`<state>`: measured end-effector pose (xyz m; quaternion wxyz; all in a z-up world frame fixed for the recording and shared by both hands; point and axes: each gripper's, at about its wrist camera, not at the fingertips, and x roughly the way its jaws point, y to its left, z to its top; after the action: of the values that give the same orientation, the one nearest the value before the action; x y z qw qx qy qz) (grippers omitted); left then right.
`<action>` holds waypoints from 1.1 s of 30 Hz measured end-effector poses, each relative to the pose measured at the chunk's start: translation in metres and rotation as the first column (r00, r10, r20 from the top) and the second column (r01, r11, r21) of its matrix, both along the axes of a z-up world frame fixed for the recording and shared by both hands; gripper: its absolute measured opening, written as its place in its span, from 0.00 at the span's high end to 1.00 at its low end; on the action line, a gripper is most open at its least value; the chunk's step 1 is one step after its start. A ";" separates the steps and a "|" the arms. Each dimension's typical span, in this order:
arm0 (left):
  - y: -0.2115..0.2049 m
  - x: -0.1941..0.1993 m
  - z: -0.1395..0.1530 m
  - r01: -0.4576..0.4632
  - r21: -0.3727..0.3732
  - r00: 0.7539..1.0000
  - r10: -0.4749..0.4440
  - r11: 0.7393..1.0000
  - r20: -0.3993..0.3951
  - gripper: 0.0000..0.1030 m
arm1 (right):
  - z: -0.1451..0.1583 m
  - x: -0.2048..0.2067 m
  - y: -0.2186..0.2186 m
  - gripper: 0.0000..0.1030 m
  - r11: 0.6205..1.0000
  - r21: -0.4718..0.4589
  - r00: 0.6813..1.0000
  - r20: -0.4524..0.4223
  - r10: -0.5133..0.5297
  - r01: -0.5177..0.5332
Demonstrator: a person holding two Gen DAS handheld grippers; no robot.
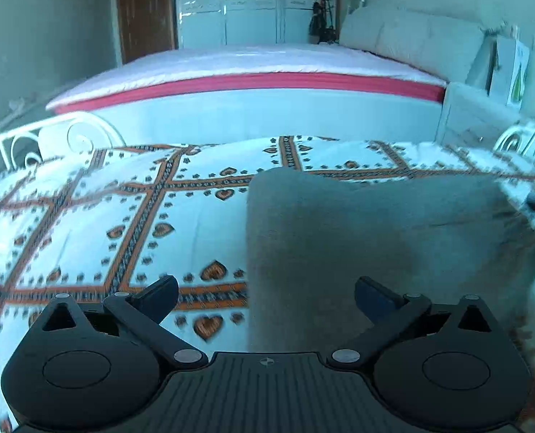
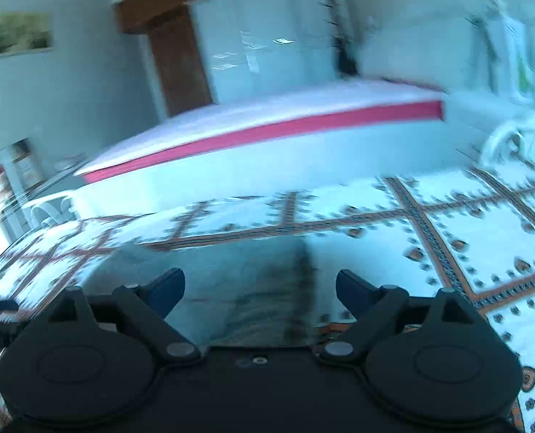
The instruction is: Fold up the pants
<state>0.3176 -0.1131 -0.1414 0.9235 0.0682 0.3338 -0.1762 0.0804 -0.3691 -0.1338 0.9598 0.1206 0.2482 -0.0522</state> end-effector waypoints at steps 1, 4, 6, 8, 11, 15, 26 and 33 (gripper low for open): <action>0.001 -0.007 0.005 -0.017 -0.010 1.000 0.017 1.000 -0.013 0.00 | -0.006 0.002 0.008 0.23 0.999 -0.026 0.999 -0.045 0.030 -0.031; 0.004 -0.030 0.020 -0.067 -0.016 0.997 0.067 0.998 -0.041 0.00 | -0.034 0.009 0.018 0.30 0.996 -0.090 0.972 -0.236 0.007 -0.029; 0.004 -0.052 0.033 -0.087 -0.007 0.996 0.087 0.996 -0.012 0.00 | -0.033 -0.002 0.008 0.28 0.999 0.032 0.974 -0.224 -0.032 0.040; 0.005 -0.075 0.046 -0.080 -0.007 0.996 0.080 0.997 0.027 0.00 | -0.012 -0.020 0.017 0.25 0.998 0.031 0.987 -0.151 -0.044 0.049; 0.009 -0.105 0.069 -0.071 -0.042 0.997 0.072 0.997 0.016 0.00 | 0.024 -0.052 0.041 0.16 1.000 0.010 0.998 -0.054 0.010 -0.010; 0.024 -0.145 0.098 -0.113 -0.139 0.994 0.110 0.984 -0.027 0.00 | 0.066 -0.092 0.055 0.06 0.999 0.001 0.998 0.049 0.036 -0.036; 0.038 -0.256 0.148 -0.158 -0.023 0.981 0.160 0.987 0.113 0.00 | 0.124 -0.192 0.074 0.06 0.997 0.058 0.989 0.139 -0.055 0.047; 0.053 -0.296 0.160 -0.158 -0.078 0.974 0.168 0.984 0.154 0.00 | 0.140 -0.228 0.099 0.06 0.999 0.035 0.982 0.186 -0.038 0.032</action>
<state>0.0213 -0.0603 0.0187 0.9604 0.0245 0.2571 -0.1044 -0.1478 -0.2702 0.0066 0.9757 0.1447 0.1558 -0.0534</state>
